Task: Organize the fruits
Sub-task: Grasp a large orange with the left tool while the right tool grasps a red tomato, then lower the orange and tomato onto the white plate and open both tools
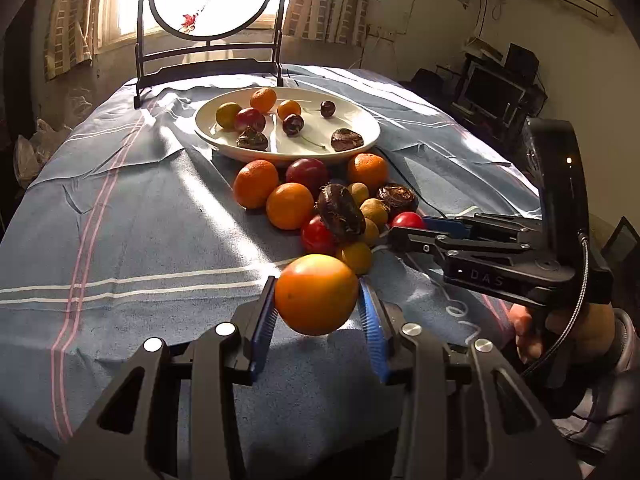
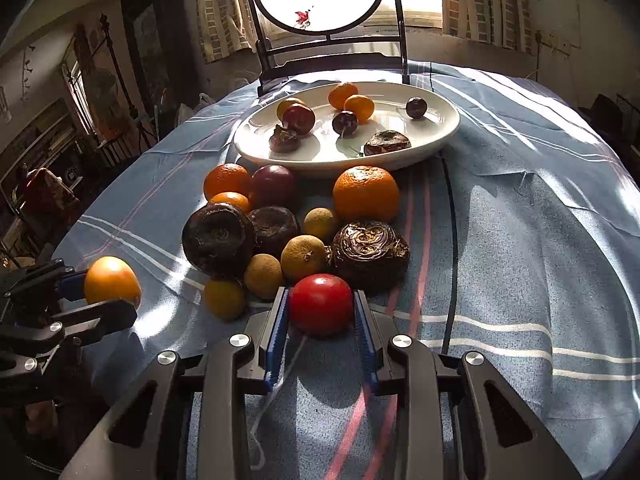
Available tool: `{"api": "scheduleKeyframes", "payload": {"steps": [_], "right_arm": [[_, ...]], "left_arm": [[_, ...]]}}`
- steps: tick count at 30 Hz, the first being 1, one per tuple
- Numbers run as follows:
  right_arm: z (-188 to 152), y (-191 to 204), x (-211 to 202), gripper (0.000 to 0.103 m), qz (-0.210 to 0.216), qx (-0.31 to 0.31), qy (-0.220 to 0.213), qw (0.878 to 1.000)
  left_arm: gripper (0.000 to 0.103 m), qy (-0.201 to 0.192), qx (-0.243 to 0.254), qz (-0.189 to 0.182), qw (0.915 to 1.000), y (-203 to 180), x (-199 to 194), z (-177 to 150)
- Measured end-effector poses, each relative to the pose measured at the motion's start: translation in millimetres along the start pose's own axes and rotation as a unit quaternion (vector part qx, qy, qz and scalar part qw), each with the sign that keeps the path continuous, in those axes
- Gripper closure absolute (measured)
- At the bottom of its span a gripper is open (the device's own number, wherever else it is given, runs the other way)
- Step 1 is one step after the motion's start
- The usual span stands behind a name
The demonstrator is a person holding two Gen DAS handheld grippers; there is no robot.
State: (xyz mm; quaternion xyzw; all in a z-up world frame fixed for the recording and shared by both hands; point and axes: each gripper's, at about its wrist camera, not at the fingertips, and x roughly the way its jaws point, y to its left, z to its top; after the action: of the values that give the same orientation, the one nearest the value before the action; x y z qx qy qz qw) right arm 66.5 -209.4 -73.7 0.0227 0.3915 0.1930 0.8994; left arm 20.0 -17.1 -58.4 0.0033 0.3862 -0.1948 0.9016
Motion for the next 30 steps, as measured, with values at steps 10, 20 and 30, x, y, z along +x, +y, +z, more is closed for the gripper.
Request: {"api": "scheduleKeyframes", "payload": {"steps": [10, 20, 30], "right_arm": [[4.2, -38.9, -55.2, 0.071, 0.059, 0.068, -0.060, 0.994], [99.4, -71.9, -35.2, 0.071, 0.073, 0.088, -0.076, 0.990], [153.7, -80.6, 47.6, 0.067, 0.049, 0.109, -0.038, 0.992]], "left_arm": [[0.064, -0.031, -0.008, -0.006, 0.9995, 5.5, -14.5, 12.6], [0.064, -0.035, -0.003, -0.017, 0.9993, 14.7, 23.1, 102.6], [0.062, 0.040, -0.009, 0.003, 0.9992, 19.8, 113.8, 151.7]]}}
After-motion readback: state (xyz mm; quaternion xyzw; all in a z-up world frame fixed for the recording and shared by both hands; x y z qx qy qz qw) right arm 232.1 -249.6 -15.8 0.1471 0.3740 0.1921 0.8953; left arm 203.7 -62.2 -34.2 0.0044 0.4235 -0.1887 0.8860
